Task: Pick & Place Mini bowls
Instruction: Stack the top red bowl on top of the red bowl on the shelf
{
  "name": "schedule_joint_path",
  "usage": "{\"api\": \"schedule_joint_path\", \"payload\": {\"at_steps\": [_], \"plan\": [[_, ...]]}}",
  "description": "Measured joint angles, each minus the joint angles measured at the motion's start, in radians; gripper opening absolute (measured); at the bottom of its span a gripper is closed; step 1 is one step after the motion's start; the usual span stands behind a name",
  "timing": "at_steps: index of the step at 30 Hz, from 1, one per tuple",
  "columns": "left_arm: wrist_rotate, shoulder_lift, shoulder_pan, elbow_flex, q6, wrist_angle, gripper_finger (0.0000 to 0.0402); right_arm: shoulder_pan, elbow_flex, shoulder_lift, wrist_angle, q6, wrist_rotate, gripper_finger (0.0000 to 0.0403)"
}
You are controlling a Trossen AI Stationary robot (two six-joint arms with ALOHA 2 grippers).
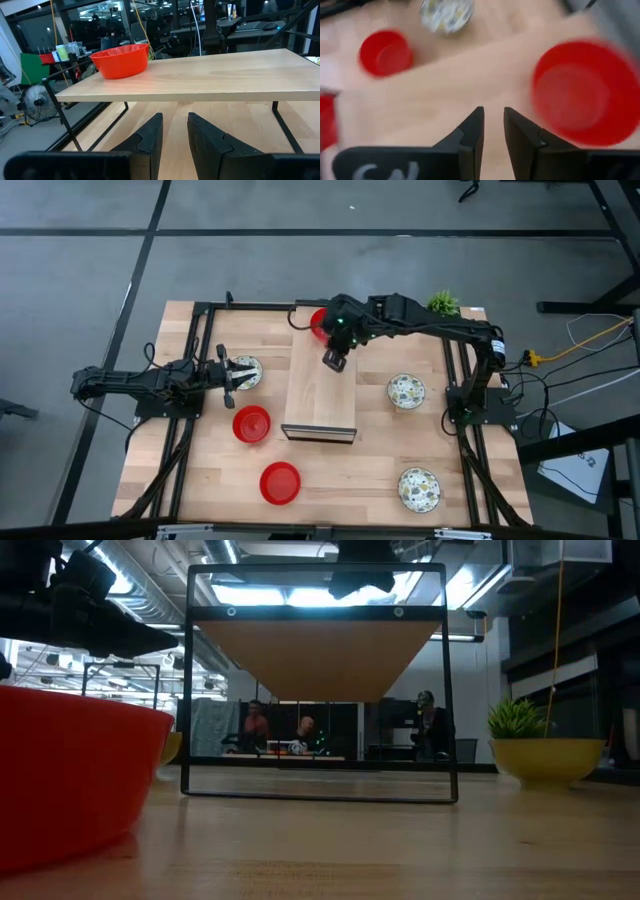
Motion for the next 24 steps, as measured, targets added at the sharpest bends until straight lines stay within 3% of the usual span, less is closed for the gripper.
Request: {"api": "schedule_joint_path", "payload": {"at_steps": [4, 12, 18, 24], "plan": [[0.000, 0.000, 0.000, 0.000, 0.000, 0.000, 0.0086, 0.045, -0.019, 0.001, -0.107, -0.043, -0.099, 0.0075], [0.000, 0.000, 0.000, 0.000, 0.000, 0.000, 0.0086, 0.163, -0.100, -0.001, -0.205, -0.003, 0.010, 0.0075], [0.000, 0.000, 0.000, 0.000, 0.000, 0.000, 0.0086, 0.233, -0.213, -0.069, -0.167, -0.008, 0.011, 0.0074], [0.000, 0.000, 0.000, 0.000, 0.000, 0.000, 0.0086, 0.265, -0.447, -0.278, 0.052, 0.032, 0.012, 0.0074]]}}
